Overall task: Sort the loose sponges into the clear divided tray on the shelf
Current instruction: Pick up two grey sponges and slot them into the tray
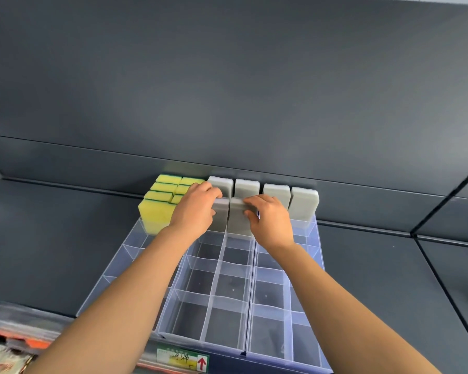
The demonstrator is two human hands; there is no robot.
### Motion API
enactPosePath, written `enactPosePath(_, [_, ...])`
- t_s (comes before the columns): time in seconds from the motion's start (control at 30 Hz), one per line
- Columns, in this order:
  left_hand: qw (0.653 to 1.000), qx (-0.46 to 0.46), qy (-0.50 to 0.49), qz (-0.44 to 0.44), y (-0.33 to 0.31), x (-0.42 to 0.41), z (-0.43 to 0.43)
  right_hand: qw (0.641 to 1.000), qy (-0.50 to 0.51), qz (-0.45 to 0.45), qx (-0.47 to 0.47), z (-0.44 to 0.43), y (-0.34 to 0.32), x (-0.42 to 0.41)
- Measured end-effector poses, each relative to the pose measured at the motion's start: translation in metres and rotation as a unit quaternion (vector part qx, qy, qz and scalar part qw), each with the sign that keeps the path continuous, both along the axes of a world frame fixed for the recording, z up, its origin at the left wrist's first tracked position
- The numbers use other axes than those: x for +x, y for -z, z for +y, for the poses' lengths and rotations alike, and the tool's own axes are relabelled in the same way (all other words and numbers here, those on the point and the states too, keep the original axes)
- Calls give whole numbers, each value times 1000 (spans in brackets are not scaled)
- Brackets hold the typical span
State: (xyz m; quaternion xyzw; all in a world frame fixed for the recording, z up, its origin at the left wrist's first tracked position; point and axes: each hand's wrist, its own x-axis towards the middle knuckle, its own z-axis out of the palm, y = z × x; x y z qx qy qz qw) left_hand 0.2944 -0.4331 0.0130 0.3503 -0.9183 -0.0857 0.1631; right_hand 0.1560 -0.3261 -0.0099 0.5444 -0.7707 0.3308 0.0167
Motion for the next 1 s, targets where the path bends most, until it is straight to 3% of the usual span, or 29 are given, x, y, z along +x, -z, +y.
enactPosePath(0.5, [998, -34, 31, -30, -1, 4, -3, 997, 45, 36, 48, 12, 3, 11])
enactPosePath(0.6, [998, -46, 52, 4, -7, 2, 4, 995, 62, 48, 59, 24, 2, 9])
enactPosePath(0.8, [987, -101, 116, 49, -15, -25, 41, 982, 130, 104, 88, 73, 0, -6])
enactPosePath(1.0, [972, -142, 186, 6, -12, -71, 103, 960, 213, 132, 125, 147, -2, -35])
